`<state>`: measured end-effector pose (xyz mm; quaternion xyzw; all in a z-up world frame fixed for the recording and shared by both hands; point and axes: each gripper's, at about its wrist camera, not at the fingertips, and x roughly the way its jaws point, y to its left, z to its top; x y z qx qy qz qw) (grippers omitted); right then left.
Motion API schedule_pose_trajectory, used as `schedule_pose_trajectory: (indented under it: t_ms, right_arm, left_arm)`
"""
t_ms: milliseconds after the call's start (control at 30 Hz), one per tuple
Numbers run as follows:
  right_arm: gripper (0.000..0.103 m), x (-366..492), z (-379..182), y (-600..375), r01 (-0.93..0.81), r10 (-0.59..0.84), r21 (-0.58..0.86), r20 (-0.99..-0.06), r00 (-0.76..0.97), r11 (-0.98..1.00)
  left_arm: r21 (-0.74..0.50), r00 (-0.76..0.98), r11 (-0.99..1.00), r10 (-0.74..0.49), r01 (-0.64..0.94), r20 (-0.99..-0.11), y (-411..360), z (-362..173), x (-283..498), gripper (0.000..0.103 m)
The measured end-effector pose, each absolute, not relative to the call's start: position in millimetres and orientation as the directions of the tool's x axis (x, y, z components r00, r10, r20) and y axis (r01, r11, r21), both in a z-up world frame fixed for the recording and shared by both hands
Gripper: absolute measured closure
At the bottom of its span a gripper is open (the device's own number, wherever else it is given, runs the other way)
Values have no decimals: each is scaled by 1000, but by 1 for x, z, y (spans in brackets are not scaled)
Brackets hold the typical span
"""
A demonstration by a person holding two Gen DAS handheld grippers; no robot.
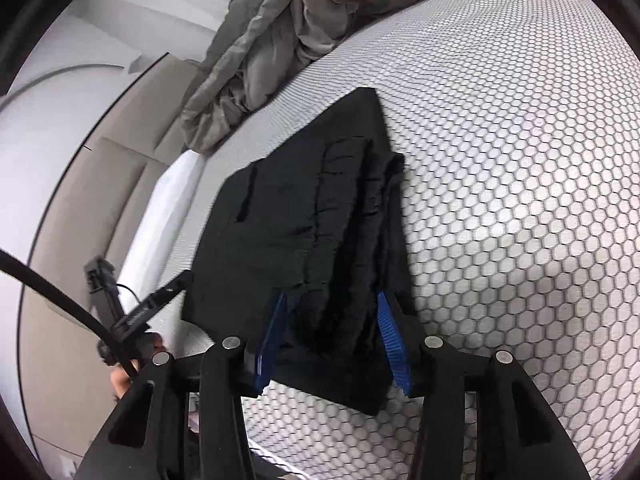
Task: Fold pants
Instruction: 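Lower the folded black pants onto the bed and open the left tool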
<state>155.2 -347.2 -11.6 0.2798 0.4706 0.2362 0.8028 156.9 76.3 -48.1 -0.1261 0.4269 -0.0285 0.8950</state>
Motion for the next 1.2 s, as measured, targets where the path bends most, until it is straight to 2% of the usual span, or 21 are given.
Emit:
schedule_pose_trajectory:
  t_ms: [133, 267, 433, 533, 700, 1100, 1133, 1167, 1200]
  right_arm:
    - [54, 149, 4, -340, -171, 698, 713, -559, 447, 680]
    - [54, 152, 1, -330, -175, 654, 653, -621, 432, 736]
    - [54, 158, -11, -328, -141, 635, 644, -649, 419, 752]
    - [54, 156, -3, -332, -137, 612, 626, -651, 449, 768]
    - [54, 152, 4, -339, -152, 653, 669, -607, 453, 727]
    - [54, 158, -17, -321, -146, 675, 684, -622, 397, 715]
    - [62, 161, -23, -322, -140, 674, 682, -629, 388, 717]
    - [80, 164, -27, -320, -134, 668, 678, -636, 386, 723]
    - [83, 164, -27, -317, -137, 657, 666, -641, 396, 733]
  left_arm:
    - [-255, 634, 965, -159, -62, -757, 78, -48, 157, 27]
    - [-250, 628, 966, -160, -57, -762, 75, -49, 157, 27]
    - [-245, 628, 968, -163, -47, -761, 72, -48, 157, 27]
    - [-244, 633, 969, -159, -49, -758, 73, -48, 155, 27]
    - [-251, 633, 966, -155, -64, -758, 80, -48, 155, 27]
    - [-240, 629, 969, -152, -57, -762, 74, -48, 157, 27]
    - [-238, 630, 970, -150, -56, -762, 74, -48, 157, 27]
    - [-238, 631, 970, -150, -56, -761, 74, -48, 157, 27]
    - [-240, 634, 969, -149, -59, -758, 75, -47, 156, 27]
